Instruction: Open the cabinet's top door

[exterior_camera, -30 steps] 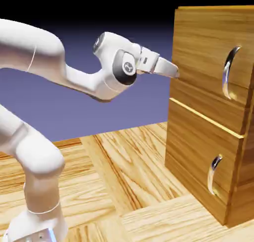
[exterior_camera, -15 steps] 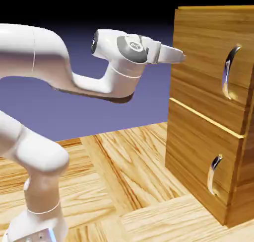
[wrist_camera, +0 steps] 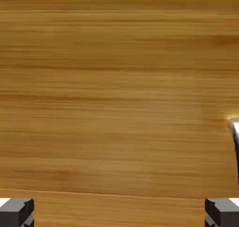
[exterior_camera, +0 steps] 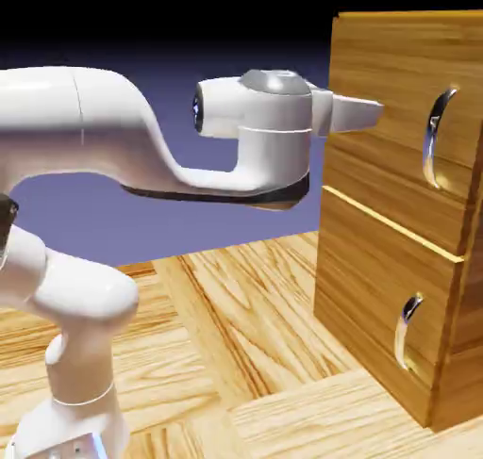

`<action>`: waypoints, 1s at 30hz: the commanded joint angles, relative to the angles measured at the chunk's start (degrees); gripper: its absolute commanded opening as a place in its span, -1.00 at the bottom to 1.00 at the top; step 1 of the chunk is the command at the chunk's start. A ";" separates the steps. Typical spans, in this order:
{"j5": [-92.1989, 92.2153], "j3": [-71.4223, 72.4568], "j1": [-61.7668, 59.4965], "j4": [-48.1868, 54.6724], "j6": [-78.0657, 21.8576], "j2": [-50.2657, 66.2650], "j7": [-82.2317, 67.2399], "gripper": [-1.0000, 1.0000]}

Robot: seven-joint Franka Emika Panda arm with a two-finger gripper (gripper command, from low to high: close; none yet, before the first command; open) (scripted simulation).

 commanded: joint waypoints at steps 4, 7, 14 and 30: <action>-9.97 -3.83 3.24 2.45 0.28 -1.14 7.44 0.00; -17.45 -6.70 5.68 4.28 0.48 -2.00 13.02 0.00; -30.87 -11.86 10.04 7.58 0.85 -3.54 23.03 0.00; -24.96 -6.99 4.00 3.03 -7.57 1.80 23.72 -1.00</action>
